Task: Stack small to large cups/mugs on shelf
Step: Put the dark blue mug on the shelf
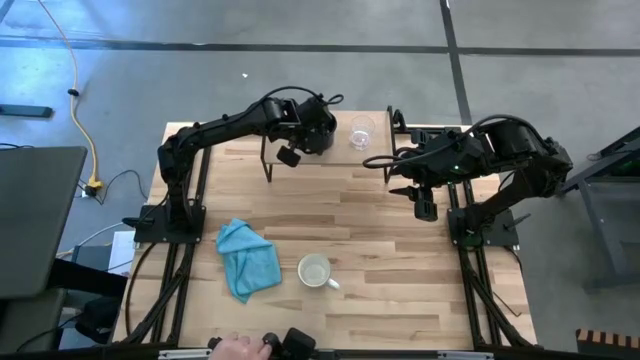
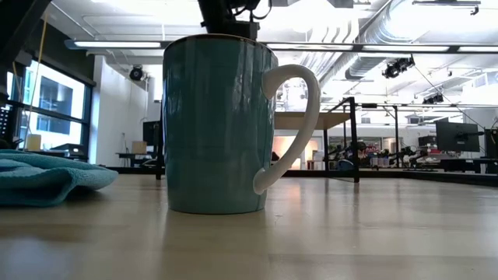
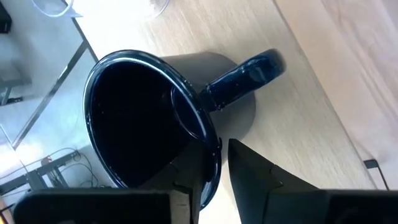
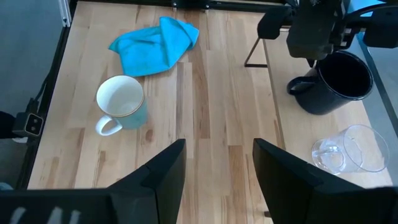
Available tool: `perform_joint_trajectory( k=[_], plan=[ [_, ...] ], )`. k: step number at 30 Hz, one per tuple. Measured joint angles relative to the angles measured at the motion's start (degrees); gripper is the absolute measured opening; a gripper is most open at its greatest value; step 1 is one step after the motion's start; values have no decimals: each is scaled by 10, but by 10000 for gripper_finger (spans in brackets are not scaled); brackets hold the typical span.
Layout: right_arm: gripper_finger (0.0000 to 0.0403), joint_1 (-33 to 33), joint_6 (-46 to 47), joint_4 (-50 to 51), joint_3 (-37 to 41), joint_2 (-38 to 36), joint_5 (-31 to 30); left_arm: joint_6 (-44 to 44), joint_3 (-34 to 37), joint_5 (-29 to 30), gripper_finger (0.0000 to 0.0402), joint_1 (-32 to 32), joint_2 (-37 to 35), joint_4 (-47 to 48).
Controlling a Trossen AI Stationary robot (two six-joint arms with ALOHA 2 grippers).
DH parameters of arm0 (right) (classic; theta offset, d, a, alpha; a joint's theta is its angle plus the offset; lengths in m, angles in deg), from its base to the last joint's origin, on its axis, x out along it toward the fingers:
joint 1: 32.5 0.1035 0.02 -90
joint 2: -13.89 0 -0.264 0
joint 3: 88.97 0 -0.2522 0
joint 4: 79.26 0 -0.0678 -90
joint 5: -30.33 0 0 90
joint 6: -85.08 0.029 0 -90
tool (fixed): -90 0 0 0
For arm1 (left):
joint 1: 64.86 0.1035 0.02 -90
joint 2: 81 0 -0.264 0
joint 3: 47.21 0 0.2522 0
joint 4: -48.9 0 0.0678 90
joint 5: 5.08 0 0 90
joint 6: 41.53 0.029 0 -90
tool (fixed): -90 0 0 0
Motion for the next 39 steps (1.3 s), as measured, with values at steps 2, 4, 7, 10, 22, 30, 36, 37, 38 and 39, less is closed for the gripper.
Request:
perform_joint_trajectory(
  k=[2,4,7,10,22,30,36,37,38,39],
  plan=[
    [179,0,0,0,0,0,0,0,0,0,66,0,0,0],
    [179,0,-3,0,0,0,0,-5,0,0,69,0,0,0],
    [179,0,-4,0,0,0,0,-13,0,0,75,0,0,1],
    [179,0,-4,0,0,0,0,-13,0,-1,83,0,0,1],
    [179,0,-3,0,0,0,0,-15,0,-2,113,0,0,1],
    [179,0,-1,0,0,0,0,-19,0,-2,130,0,0,1],
    [179,0,0,0,0,0,0,-24,0,-1,140,0,0,0],
    [179,0,0,0,0,0,0,-24,0,1,141,0,0,0],
    [179,0,0,0,0,0,0,-24,0,3,141,0,0,0],
    [179,0,0,0,0,0,0,-24,0,5,141,0,0,0]
  ],
)
